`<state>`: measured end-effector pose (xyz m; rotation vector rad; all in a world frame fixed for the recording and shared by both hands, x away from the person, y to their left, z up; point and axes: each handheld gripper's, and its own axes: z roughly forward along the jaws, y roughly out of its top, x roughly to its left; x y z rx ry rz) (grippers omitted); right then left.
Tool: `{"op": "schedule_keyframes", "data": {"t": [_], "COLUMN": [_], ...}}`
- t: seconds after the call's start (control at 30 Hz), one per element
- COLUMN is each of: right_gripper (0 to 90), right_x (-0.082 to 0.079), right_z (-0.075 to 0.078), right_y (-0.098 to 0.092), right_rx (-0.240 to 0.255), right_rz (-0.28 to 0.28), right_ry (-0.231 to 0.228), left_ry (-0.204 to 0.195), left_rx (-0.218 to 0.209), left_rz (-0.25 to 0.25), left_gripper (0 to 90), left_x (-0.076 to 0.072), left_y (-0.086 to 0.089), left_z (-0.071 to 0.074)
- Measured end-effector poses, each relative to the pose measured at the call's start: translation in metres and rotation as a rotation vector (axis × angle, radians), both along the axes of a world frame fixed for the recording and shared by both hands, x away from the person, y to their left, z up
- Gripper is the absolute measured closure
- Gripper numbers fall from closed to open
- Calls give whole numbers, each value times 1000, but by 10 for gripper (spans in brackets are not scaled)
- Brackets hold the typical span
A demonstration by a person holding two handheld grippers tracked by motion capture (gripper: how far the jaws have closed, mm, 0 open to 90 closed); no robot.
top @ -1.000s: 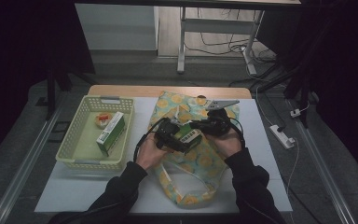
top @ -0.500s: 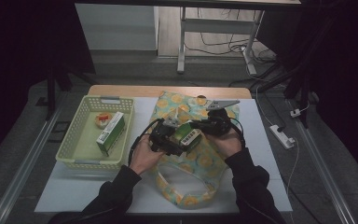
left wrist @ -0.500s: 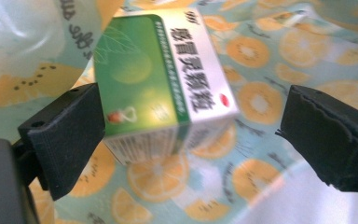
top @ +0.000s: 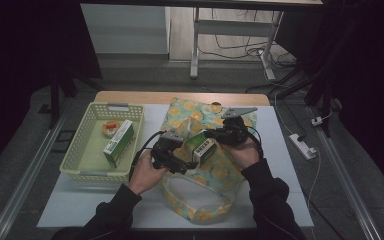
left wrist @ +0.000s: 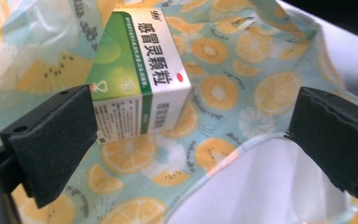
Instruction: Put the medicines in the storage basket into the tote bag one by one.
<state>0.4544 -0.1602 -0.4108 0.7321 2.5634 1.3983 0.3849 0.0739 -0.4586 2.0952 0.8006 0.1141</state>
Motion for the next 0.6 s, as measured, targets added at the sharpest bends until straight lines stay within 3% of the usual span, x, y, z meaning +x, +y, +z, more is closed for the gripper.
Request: {"op": "schedule_keyframes", "data": {"t": [0.6], "right_gripper": [894], "right_x": [-1], "right_z": [3], "right_y": [-2], "right_rx": [3], "right_rz": [2], "right_ry": [-1], "left_ry": [-17], "left_rx": [-12], "left_rz": [54], "left_gripper": [0], "left_x": [-16], "left_y": [46], "left_z": [4]}}
